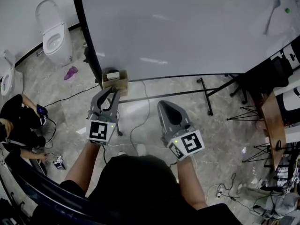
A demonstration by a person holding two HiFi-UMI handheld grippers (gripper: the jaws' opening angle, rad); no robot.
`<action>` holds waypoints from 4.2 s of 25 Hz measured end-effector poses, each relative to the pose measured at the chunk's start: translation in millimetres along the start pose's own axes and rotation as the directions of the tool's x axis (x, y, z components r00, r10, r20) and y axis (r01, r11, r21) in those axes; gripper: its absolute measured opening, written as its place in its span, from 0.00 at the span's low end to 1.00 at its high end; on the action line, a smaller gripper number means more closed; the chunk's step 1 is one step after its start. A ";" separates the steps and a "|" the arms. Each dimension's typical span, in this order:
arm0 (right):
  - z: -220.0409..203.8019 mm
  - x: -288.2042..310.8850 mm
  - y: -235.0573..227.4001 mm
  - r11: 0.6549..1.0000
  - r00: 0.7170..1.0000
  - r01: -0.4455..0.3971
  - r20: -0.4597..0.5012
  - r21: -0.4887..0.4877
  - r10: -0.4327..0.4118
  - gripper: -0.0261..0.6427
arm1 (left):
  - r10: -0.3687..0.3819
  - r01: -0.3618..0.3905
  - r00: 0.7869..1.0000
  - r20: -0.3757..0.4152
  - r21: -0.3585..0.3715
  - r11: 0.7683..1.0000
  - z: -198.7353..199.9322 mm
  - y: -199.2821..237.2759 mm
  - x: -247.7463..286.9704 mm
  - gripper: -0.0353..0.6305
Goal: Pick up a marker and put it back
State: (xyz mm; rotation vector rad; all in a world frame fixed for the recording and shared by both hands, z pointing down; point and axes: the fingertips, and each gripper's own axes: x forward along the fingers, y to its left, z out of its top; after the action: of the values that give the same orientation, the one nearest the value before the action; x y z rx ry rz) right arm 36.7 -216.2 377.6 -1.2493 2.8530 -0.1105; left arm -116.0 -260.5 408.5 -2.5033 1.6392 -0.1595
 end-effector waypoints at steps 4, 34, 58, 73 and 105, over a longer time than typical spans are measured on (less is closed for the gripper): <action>-2.4 -6.8 -8.9 0.999 0.999 0.035 -0.009 0.000 -0.035 0.05 | -0.026 0.027 1.000 -0.018 0.030 0.999 -10.8 -4.0 11.7 0.16; -18.7 -33.3 -47.5 0.991 0.989 0.136 -0.059 0.005 -0.135 0.05 | -0.113 0.146 0.976 -0.187 0.168 0.975 -84.8 -32.6 57.0 0.16; -15.1 -30.6 -43.2 0.993 0.992 0.116 -0.041 0.016 -0.115 0.05 | -0.111 0.136 0.978 -0.177 0.135 0.981 -73.8 -35.6 47.9 0.32; -1.7 -14.2 5.6 1.000 1.000 -0.003 0.007 0.000 0.003 0.05 | -0.005 0.005 1.000 -0.017 -0.037 0.999 0.6 -14.3 -27.6 0.06; 0.7 -19.7 137.8 0.996 0.997 -0.076 0.021 -0.042 0.077 0.05 | 0.077 -0.075 0.997 0.023 -0.086 0.993 7.3 25.5 -182.1 0.06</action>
State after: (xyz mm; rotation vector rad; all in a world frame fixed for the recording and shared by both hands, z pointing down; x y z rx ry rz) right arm -51.0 -108.6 366.5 -1.1381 2.8940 -0.0366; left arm -210.5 -103.1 395.1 -2.4871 1.7636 -0.0493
